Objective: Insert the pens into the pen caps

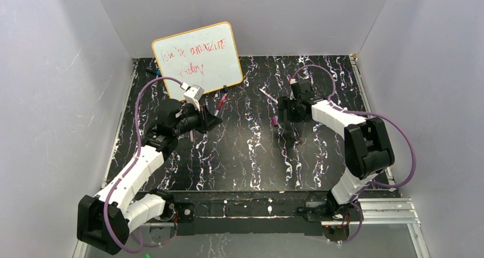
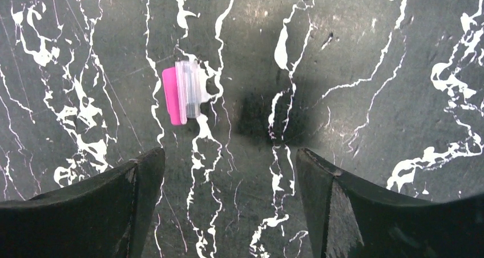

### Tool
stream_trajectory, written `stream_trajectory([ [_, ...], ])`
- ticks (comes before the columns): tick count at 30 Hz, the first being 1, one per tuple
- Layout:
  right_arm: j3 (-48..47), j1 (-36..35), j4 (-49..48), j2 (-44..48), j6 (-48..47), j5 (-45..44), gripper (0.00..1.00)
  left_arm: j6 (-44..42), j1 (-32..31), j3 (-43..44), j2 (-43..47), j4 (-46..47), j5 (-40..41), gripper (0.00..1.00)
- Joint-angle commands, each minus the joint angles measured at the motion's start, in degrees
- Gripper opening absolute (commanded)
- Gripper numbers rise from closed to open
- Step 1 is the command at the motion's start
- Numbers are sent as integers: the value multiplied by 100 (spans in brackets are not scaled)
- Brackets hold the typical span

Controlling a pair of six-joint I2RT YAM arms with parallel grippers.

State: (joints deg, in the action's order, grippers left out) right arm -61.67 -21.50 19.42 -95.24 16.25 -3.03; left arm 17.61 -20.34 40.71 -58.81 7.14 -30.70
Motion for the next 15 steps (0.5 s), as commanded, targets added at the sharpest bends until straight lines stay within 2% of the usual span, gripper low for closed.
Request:
stream_trajectory([
  [1, -431, -31, 23, -222, -45, -147, 90, -282, 27, 212, 178, -591, 599, 0],
  [12, -1233, -33, 243, -906, -128, -373, 89, -205, 30, 316, 155, -873, 1071, 0],
  [15, -1244, -39, 313, -991, -130, -381, 86, -197, 30, 340, 146, -910, 1159, 0],
])
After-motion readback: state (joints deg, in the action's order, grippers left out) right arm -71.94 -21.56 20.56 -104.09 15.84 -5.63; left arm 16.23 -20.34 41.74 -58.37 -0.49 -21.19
